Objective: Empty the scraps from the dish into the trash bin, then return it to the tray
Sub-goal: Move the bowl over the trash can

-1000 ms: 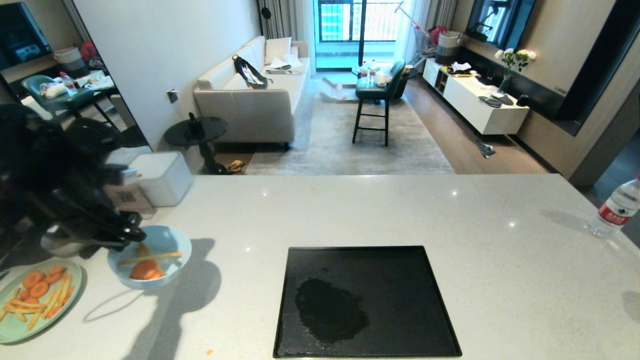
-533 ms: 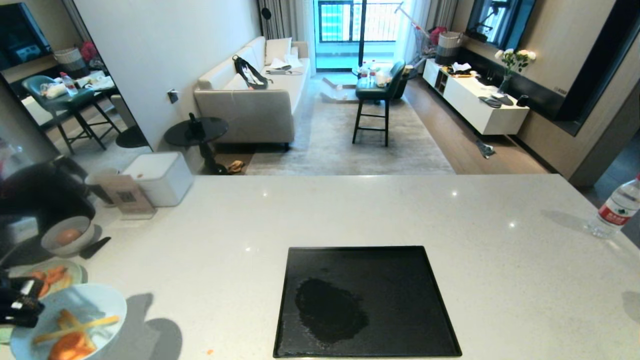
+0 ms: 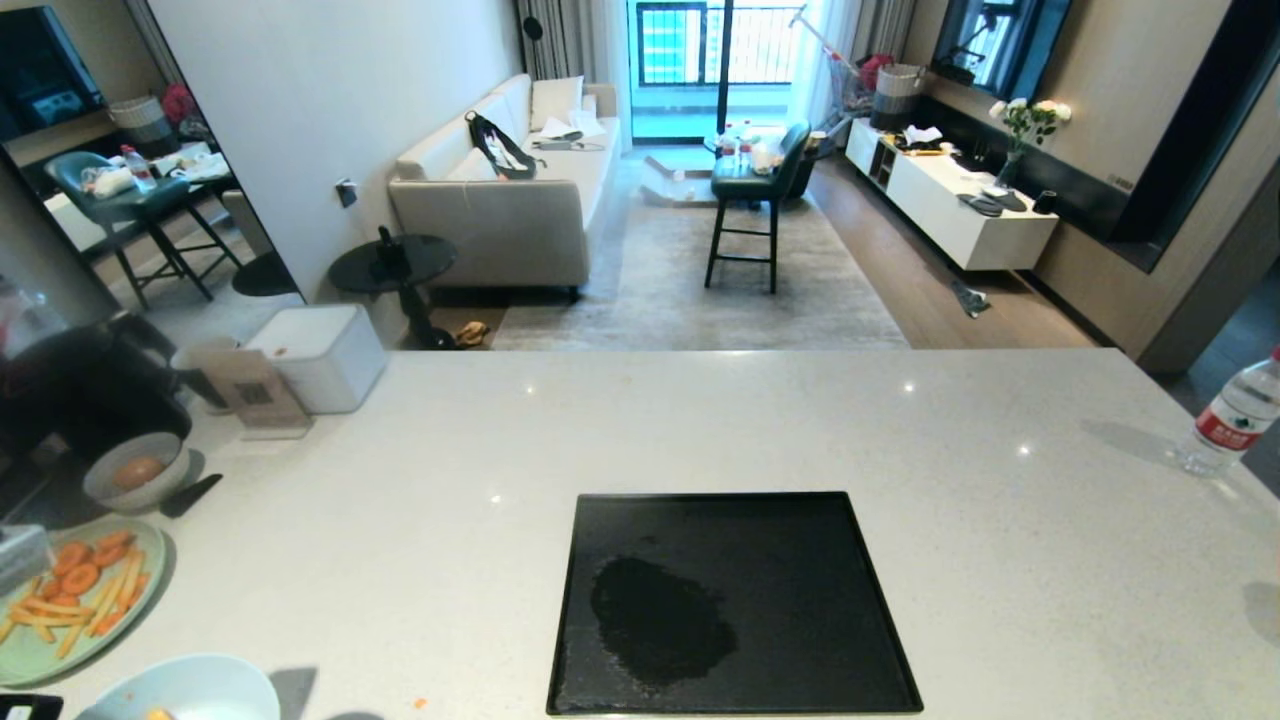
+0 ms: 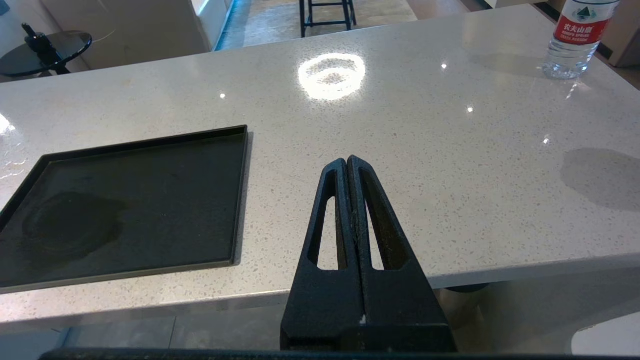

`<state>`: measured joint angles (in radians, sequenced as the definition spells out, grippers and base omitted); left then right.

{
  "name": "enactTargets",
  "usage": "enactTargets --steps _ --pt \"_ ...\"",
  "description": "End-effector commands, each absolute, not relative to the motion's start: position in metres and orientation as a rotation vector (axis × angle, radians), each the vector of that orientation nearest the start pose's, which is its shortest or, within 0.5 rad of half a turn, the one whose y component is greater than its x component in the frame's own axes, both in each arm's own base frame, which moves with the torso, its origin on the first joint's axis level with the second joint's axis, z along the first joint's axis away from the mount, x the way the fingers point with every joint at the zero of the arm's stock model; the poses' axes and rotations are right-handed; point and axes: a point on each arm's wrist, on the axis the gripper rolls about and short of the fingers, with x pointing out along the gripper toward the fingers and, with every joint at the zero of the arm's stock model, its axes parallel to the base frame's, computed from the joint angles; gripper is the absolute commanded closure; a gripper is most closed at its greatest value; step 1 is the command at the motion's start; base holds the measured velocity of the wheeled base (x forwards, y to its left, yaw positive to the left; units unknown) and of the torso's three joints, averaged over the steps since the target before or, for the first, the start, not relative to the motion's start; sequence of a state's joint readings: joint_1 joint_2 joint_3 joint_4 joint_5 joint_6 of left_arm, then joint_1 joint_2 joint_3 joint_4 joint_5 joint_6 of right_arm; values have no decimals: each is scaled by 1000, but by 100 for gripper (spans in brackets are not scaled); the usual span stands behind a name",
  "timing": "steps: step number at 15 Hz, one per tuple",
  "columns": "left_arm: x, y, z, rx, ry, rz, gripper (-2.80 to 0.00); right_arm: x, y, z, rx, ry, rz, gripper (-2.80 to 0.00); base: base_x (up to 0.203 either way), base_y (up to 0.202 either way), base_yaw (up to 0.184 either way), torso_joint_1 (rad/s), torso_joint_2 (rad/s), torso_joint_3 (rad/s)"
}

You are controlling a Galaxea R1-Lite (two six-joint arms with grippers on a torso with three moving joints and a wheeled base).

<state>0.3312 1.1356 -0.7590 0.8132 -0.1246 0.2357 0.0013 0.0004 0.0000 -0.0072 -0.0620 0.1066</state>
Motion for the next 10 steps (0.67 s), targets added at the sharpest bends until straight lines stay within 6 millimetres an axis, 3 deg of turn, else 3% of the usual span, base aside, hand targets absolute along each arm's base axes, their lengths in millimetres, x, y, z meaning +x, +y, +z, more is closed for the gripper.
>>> enactTargets --steps 1,10 --pt "93 23 181 -43 1142 -29 0 -23 -1 76 108 -11 -59 0 0 0 0 0 0 0" --pt "89 19 183 -5 1096 -68 0 -23 -1 76 108 -11 -59 0 0 0 0 0 0 0"
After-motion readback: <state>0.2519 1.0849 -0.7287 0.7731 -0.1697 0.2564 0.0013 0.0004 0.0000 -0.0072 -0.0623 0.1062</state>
